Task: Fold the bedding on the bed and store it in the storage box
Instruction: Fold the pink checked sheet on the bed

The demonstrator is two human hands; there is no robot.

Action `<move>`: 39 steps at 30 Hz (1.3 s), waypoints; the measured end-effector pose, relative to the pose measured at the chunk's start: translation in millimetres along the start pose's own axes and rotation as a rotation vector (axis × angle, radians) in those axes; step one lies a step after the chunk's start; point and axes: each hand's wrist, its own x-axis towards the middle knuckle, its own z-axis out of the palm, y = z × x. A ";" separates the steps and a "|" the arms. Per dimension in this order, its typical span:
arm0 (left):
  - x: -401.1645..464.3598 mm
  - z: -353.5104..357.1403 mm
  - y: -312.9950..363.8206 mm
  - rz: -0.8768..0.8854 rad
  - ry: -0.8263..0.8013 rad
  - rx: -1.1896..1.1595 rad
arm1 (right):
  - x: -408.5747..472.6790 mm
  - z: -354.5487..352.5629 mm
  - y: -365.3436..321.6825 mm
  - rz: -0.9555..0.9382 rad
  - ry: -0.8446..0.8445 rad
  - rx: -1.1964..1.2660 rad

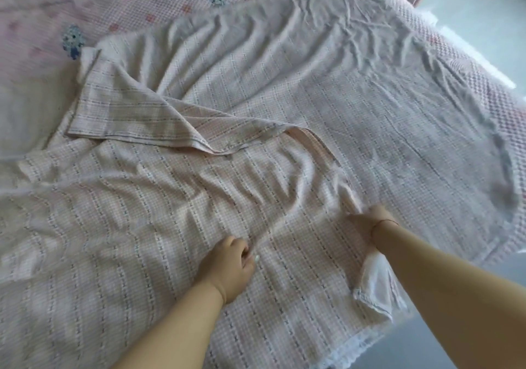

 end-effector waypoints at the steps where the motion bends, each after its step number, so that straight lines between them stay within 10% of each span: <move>1: 0.4 1.7 1.0 -0.028 0.001 -0.013 | 0.1 2.9 -0.5 -0.037 -0.069 -0.039; 13: -8.0 1.6 9.0 -0.301 -0.008 -0.091 | 16.0 -40.0 25.2 -0.213 -0.118 -0.426; 20: -86.6 16.6 -37.7 -0.689 0.042 0.020 | -47.0 2.7 -7.1 -0.563 0.341 -0.639; 25: -160.1 43.2 -114.2 -0.778 -0.276 -0.140 | -129.6 94.7 -35.0 -0.865 -0.067 -0.708; 34: -273.8 44.3 -247.3 -0.974 0.067 -0.278 | -277.8 243.2 -14.1 -1.002 -0.502 -0.971; 39: -334.5 55.5 -305.3 -1.122 0.121 -0.227 | -319.0 271.9 -2.3 -0.922 -0.388 -1.000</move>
